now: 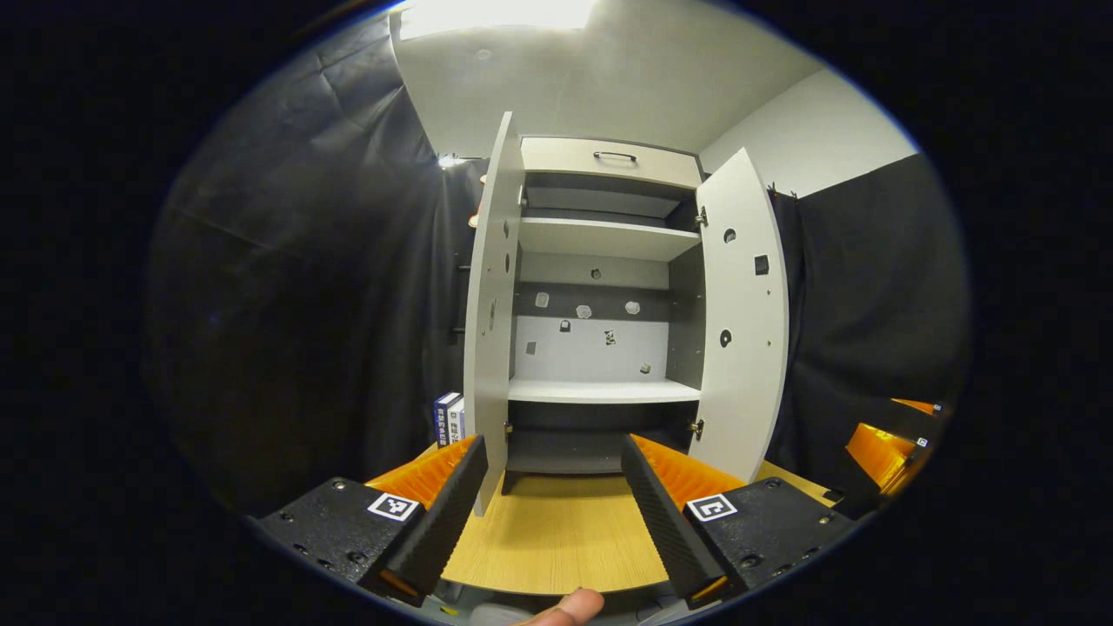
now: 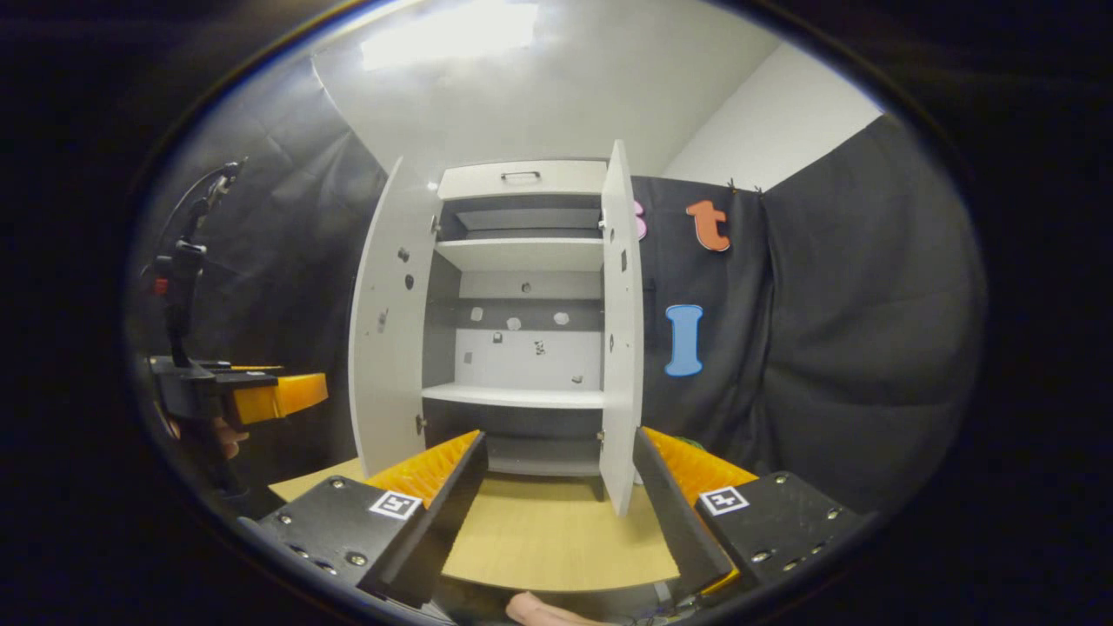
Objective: Open the right door of the double-door shoe cabinet with the right hand, and open the left door with the left hand.
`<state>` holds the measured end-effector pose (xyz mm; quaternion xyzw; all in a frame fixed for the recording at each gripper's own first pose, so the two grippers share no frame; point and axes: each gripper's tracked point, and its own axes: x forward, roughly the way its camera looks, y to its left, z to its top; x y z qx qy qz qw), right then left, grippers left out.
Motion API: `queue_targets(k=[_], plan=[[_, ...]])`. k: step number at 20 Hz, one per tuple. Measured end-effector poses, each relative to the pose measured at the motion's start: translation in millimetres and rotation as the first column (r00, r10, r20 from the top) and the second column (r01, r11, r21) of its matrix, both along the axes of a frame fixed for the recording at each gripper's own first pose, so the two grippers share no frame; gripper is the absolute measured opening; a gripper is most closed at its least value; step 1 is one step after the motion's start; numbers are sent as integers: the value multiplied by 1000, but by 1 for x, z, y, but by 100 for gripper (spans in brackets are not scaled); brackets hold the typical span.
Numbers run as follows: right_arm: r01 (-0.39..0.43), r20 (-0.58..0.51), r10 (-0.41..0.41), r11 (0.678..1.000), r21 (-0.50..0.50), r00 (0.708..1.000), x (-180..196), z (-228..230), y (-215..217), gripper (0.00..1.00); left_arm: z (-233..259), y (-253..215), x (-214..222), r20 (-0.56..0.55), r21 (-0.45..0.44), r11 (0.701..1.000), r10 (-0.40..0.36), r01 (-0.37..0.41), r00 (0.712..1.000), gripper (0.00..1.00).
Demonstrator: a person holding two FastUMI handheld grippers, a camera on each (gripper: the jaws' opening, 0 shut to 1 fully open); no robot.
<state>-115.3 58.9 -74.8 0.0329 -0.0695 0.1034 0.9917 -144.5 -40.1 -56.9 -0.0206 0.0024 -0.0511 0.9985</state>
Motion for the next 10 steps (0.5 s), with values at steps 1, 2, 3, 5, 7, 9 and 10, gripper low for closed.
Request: queue_targets(k=[1,2,3,5,7,9,10], plan=[[0,1,0,1000,6,1000,-1,1,-1,100,0,1,0,-1,2,1000,1,-1,1000,96],[-1,2,1,1000,12,1000,-1,1,0,97,0,0,0,0,4,1000,-1,1,1000,96],[-1,4,1,1000,19,1000,-2,1,-1,100,-1,-1,-1,-1,8,1000,-4,4,1000,96],[1,4,-2,1000,22,1000,1,0,-2,98,2,0,-3,8,9,1000,-7,7,1000,96],[5,-3,-5,1000,20,1000,1,-3,-3,100,3,0,-5,16,16,1000,-6,5,1000,96],[14,-6,-14,1000,15,1000,2,-5,-5,100,3,1,-8,17,16,1000,-3,2,1000,96],[16,-4,-16,1000,14,1000,2,-5,-4,98,2,1,-8,18,16,1000,-6,5,1000,96]])
